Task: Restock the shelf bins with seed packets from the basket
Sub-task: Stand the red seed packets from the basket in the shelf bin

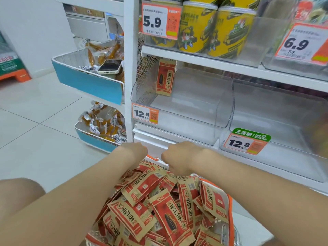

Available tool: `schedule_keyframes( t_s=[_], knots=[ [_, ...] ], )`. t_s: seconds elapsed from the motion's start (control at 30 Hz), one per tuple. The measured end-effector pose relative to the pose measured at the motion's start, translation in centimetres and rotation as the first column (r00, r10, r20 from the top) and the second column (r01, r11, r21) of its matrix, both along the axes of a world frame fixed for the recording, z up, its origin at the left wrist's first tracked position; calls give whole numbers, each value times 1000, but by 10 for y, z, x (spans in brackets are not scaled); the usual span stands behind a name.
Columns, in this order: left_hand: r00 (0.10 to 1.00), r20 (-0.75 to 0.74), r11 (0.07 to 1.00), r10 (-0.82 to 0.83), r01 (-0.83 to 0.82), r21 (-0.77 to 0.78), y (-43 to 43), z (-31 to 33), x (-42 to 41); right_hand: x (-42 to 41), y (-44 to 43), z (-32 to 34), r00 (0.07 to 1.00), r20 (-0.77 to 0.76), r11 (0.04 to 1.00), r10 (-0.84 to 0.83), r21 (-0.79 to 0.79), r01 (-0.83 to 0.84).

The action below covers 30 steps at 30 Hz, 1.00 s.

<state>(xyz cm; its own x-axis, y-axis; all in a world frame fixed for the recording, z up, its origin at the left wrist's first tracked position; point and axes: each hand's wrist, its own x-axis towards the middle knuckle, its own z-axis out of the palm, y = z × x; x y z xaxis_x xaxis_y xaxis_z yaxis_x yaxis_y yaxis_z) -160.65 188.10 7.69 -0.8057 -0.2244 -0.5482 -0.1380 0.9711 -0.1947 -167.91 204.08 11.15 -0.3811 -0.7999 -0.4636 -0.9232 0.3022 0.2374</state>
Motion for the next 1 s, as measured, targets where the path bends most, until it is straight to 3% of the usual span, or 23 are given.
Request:
schedule_keyframes(
  t_s=[0.13,0.27,0.4,0.5,0.6,0.67,0.77,0.87,0.93,1.0],
  knots=[
    [979,-199,993,48,-26,116,-13,45,-11,-20,-8,14,993,100,988,-62,-134,75],
    [907,-344,886,245,-65,459,-28,80,-14,-36,-16,36,921,357,926,-155,-271,261],
    [792,-317,541,522,-19,841,-35,101,-12,-46,-13,67,812,559,902,-167,-246,355],
    [708,-305,380,637,56,923,-39,105,-14,-53,-9,77,744,651,826,-150,-331,456],
    [497,-178,141,850,111,984,-39,107,-25,-59,-10,82,642,755,649,-135,-422,633],
    [474,-48,15,879,74,997,-31,111,-28,-61,-16,86,593,803,450,-62,-508,735],
    [515,-77,46,854,72,996,-9,112,-30,-59,-33,83,594,804,140,36,-592,794],
    [358,-213,162,909,168,972,9,102,-36,-48,-47,69,557,821,-194,123,-531,825],
    [199,-316,283,928,177,943,13,95,-42,-38,-53,61,551,819,-246,158,-508,826],
    [61,-366,352,929,165,921,14,91,-44,-28,-56,52,539,819,-238,198,-493,837]
  ],
)
